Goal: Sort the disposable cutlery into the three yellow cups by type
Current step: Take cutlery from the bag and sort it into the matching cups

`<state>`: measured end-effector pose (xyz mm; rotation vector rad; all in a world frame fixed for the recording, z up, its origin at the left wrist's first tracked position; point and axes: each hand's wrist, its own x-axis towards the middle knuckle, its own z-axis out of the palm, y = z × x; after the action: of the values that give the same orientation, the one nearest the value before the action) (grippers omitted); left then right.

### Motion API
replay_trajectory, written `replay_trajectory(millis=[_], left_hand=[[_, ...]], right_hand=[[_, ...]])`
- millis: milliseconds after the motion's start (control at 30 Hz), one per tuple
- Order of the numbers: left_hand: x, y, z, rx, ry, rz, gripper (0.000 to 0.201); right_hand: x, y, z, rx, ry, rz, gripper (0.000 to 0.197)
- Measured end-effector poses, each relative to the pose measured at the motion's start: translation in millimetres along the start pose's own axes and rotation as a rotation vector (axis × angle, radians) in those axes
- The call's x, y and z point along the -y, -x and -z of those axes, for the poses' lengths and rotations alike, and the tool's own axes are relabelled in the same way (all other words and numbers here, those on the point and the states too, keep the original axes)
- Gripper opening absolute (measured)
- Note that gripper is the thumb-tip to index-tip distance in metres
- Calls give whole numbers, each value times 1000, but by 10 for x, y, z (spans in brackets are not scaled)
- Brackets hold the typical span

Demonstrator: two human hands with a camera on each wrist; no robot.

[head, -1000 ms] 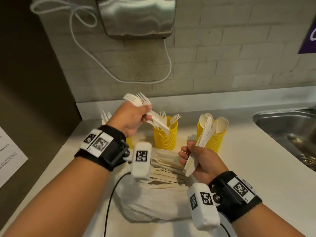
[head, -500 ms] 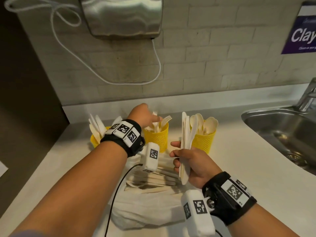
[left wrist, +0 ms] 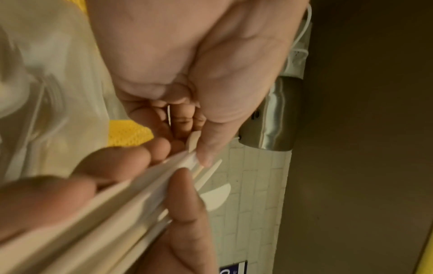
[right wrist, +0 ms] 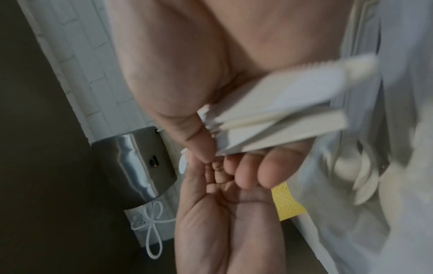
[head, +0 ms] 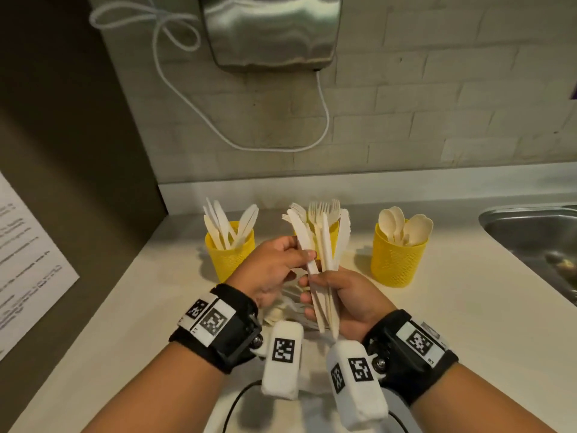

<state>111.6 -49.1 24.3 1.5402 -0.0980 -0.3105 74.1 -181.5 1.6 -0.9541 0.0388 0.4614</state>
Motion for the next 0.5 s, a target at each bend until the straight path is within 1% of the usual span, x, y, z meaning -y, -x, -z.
replay_trajectory(millis=[100, 200, 300, 367, 400, 433, 500], left_hand=[[12, 50, 77, -75, 34, -5, 5], [7, 99, 112, -93, 62, -12, 3], [-59, 88, 179, -177, 150, -62, 11], [-150, 55, 207, -232, 123, -119, 11], [-194, 34, 201, -223, 86, -137, 9], [-218, 6, 184, -181, 38, -138, 14], [-233, -41, 98, -50, -61, -99, 28]], right_hand=[[-59, -4, -71, 15, -3, 31, 12], [-75, 0, -119, 23, -1, 42, 15], [-72, -26, -84, -55, -14, 76, 23], [-56, -21, -38, -109, -20, 120, 21], [-46, -11, -22, -123, -6, 132, 19], [-39, 7, -10, -123, 20, 134, 16], [-27, 53, -5, -91, 75, 121, 15]])
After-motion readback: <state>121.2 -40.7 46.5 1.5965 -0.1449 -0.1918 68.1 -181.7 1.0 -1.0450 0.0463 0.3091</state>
